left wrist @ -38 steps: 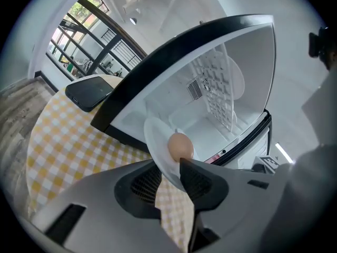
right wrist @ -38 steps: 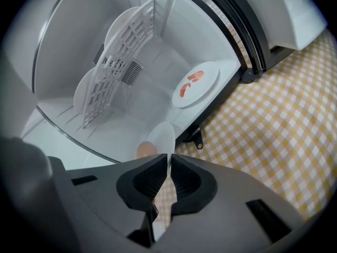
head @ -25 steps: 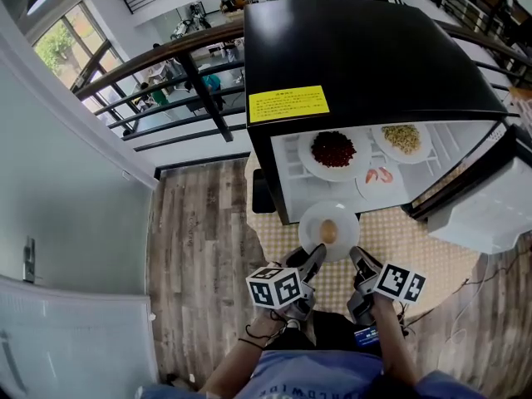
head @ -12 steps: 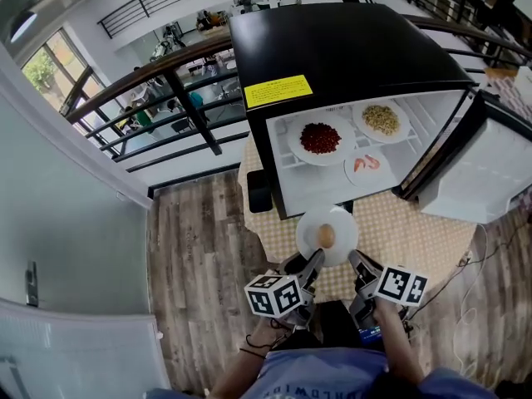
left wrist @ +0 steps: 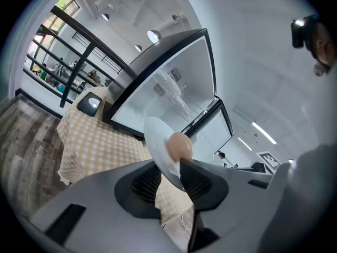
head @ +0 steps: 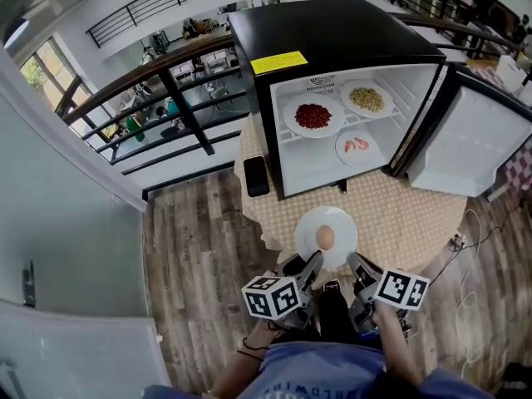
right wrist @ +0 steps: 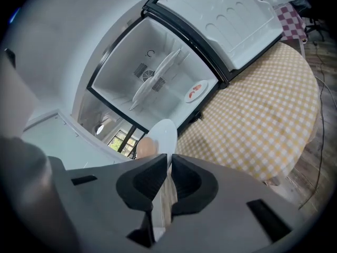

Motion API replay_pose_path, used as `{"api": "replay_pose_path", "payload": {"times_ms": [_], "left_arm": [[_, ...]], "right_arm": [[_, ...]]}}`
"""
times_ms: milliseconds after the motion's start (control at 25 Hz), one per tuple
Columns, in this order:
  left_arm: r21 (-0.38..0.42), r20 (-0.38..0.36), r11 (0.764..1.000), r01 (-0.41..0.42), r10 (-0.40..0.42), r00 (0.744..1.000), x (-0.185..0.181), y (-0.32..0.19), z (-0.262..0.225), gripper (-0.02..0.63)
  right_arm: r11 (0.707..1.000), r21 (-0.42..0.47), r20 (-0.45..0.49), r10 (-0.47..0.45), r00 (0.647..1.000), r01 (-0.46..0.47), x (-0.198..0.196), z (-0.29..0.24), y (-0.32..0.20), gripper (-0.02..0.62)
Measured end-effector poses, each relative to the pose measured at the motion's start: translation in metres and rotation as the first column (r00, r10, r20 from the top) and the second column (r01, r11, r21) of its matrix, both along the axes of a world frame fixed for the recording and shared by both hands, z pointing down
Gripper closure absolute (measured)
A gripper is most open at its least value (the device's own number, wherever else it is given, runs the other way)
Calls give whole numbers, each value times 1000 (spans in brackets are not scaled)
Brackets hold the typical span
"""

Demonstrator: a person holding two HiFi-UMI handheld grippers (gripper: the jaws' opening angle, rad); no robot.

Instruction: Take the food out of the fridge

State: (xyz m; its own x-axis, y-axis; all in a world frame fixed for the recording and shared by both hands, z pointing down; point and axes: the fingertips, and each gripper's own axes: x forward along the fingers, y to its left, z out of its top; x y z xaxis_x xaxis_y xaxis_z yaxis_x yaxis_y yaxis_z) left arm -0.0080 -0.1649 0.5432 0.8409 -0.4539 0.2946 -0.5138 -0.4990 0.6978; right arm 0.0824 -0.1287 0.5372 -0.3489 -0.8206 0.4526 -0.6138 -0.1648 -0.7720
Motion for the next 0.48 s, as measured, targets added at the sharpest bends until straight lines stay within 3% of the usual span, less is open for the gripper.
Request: {"api": "replay_pose_path", "payload": {"times_ms": [480], "left_arm": [[-14, -22, 998, -53, 53, 998, -18, 59, -3, 488]], "right_arm": [[999, -9, -34, 47, 998, -47, -17, -5, 64, 563]]}}
